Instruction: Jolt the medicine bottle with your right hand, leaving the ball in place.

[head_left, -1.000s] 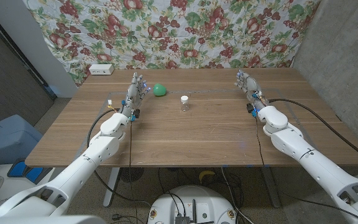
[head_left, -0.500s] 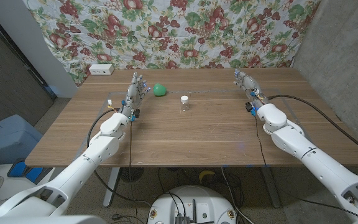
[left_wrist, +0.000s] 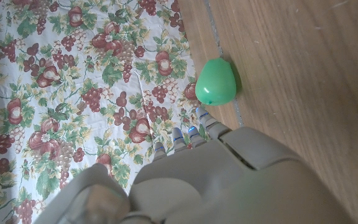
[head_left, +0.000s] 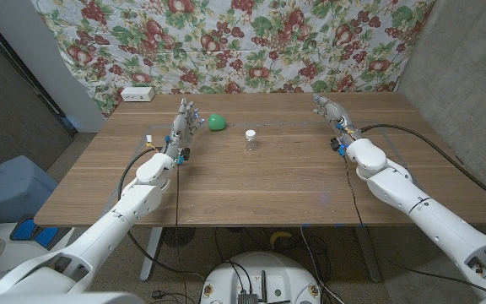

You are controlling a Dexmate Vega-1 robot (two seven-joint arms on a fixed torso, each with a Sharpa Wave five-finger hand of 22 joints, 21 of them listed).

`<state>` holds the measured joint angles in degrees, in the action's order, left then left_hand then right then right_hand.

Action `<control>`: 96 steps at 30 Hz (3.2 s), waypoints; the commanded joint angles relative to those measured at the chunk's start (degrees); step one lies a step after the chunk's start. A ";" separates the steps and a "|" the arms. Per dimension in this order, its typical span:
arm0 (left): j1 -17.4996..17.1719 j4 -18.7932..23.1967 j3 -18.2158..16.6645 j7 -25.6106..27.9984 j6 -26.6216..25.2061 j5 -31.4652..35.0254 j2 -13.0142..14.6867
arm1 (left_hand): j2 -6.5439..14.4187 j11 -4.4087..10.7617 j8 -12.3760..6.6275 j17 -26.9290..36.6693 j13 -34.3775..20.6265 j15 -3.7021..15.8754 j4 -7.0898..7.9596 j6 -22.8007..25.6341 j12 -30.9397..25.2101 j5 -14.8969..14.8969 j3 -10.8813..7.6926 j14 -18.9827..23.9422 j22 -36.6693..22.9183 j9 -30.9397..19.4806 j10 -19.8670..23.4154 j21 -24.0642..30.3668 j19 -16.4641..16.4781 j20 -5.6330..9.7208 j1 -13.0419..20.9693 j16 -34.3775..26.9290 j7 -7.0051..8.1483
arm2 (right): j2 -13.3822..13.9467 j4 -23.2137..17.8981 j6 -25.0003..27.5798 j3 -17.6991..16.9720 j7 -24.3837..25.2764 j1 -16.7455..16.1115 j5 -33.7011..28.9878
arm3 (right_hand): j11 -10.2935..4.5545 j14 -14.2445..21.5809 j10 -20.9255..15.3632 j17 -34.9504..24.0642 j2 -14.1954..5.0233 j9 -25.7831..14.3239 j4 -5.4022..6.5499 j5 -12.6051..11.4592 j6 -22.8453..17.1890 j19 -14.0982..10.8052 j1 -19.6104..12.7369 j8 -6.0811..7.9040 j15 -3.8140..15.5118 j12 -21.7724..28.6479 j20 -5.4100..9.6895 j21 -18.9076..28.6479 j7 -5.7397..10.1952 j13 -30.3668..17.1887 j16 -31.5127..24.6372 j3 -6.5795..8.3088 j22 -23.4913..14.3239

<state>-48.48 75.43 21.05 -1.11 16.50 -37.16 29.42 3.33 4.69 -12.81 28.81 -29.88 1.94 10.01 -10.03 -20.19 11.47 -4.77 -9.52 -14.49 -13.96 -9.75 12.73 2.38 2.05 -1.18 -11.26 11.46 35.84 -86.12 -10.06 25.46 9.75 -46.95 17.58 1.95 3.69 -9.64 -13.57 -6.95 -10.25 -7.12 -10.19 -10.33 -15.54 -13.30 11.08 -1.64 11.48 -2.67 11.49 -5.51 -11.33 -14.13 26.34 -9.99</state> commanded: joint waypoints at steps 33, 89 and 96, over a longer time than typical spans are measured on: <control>-0.40 0.97 -0.01 0.33 -0.42 0.15 0.39 | 4.23 0.07 -0.19 0.16 -0.23 11.85 0.42 -2.46 -0.40 0.39 0.05 -9.41 -0.17 -0.31 -2.30 0.37 0.39 3.59 -0.13 -0.35 0.52 | 1.13 -3.78 3.13 4.27 -1.16 2.41 -9.17 | -0.18 1.04 -0.53 0.14 -0.10 -0.22 -1.44 -0.32 -0.72 -0.25 -1.49 0.36 0.54 0.29 0.36 0.13 -0.14 -0.18 0.37 0.29 -0.10; -1.38 2.59 -0.44 0.66 -0.95 0.03 1.40 | 4.23 0.07 -0.19 0.16 -0.23 11.85 0.42 -2.46 -0.40 0.39 0.05 -9.41 -0.17 -0.31 -2.30 0.37 0.39 3.59 -0.13 -0.35 0.52 | 1.03 -6.65 7.09 10.40 -2.99 5.38 -20.98 | -1.34 1.45 -1.29 0.42 -0.64 -0.27 -2.65 -0.72 -0.96 -0.66 -4.32 0.29 1.67 0.29 1.07 0.07 1.00 -0.20 0.47 1.22 -0.06; -1.56 2.80 -0.44 0.66 -1.16 -0.08 1.49 | 4.23 0.07 -0.19 0.16 -0.23 11.85 0.42 -2.46 -0.40 0.39 0.05 -9.41 -0.17 -0.31 -2.30 0.37 0.39 3.59 -0.13 -0.35 0.52 | 1.09 -7.01 7.65 11.11 -3.52 5.58 -22.23 | -1.26 1.86 -1.95 0.48 -0.61 -0.27 -2.77 -0.80 -0.89 -0.93 -4.84 0.26 1.62 0.49 1.07 0.15 1.04 -0.20 0.37 1.37 -0.06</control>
<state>-49.77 77.84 20.65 -0.50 15.57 -37.14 30.73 3.33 4.70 -12.81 28.80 -29.87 1.94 10.01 -10.03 -20.19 11.47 -4.77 -9.52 -14.49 -13.96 -9.75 12.73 2.38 2.05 -1.18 -11.26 11.45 36.77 -92.48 -3.44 35.47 6.76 -41.71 -2.19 0.69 5.03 -10.88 -13.04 -7.57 -10.25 -9.56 -10.41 -11.14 -16.05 -17.10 11.07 -0.30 11.48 -1.73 11.49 -4.88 -11.33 -13.74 27.53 -9.86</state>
